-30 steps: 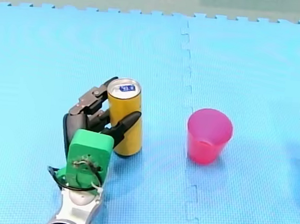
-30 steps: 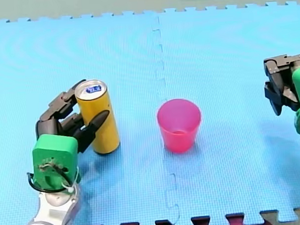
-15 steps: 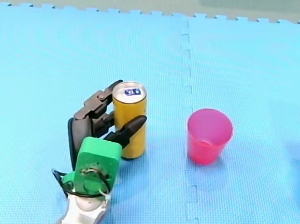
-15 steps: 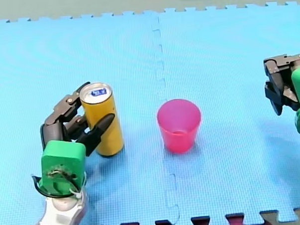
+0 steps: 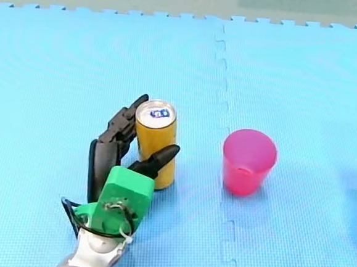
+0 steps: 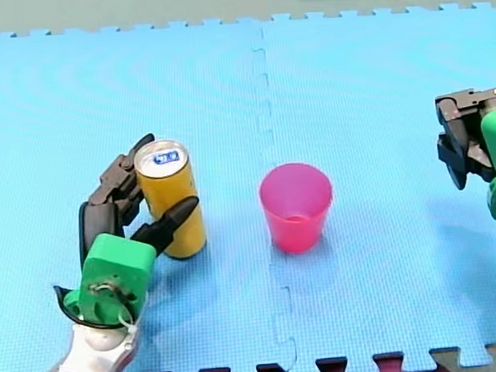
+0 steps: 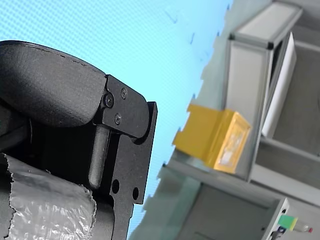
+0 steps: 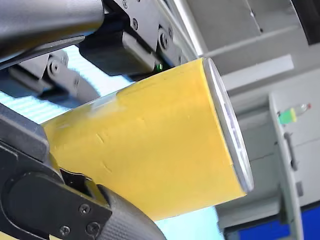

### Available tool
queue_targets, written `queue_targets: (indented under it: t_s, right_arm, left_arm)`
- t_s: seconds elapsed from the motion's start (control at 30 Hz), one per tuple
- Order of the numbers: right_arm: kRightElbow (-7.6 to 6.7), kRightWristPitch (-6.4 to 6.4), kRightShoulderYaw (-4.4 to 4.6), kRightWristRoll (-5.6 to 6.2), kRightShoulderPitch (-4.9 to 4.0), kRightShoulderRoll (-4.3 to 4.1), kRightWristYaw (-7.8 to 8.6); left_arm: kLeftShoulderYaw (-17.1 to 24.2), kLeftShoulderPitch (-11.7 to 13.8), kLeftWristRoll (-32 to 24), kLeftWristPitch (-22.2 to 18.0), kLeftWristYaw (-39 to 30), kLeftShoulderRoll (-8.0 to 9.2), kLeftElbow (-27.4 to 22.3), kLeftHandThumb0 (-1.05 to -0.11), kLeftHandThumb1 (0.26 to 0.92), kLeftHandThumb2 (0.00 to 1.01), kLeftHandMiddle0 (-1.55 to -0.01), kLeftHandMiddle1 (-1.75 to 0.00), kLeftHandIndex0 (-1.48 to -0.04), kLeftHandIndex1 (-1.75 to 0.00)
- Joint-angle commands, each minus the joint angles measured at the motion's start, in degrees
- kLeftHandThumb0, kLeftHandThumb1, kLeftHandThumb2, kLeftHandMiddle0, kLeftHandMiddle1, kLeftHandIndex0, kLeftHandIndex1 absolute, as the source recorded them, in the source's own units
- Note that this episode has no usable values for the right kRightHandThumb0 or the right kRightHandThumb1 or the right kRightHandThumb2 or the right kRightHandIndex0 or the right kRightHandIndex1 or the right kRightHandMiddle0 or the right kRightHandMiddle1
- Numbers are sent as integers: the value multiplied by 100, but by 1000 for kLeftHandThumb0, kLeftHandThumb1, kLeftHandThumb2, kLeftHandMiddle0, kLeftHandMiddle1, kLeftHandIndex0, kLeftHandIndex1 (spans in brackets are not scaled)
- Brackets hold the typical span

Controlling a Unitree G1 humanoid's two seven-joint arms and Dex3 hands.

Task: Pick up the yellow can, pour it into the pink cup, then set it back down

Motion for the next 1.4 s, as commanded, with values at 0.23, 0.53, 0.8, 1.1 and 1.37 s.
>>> queue_targets:
  t_s: [0.23,0.53,0.8,1.1,1.37]
  right_arm:
    - [-14,40,6,9,-37,-36,3]
    - [-13,76,10,8,-51,-34,-5]
    - [-10,109,40,-16,-61,-24,-43]
    - [-7,140,27,6,-68,-7,-21]
    - [-10,138,43,-12,-52,-4,-87]
  left_arm:
    - [-457,-69,540,393,517,213,4,-1048,817,17,-182,0,-235,0]
    - [-588,-83,583,551,553,264,-5,-1048,862,23,-139,0,-202,0]
    - [-595,-72,526,497,505,275,-10,-1048,870,17,-119,0,-195,0]
    - [-375,12,123,191,-19,324,-121,-1048,872,11,-112,0,-196,-1]
    - [-477,429,318,-380,159,555,-580,-1048,891,15,-183,-32,-196,-1]
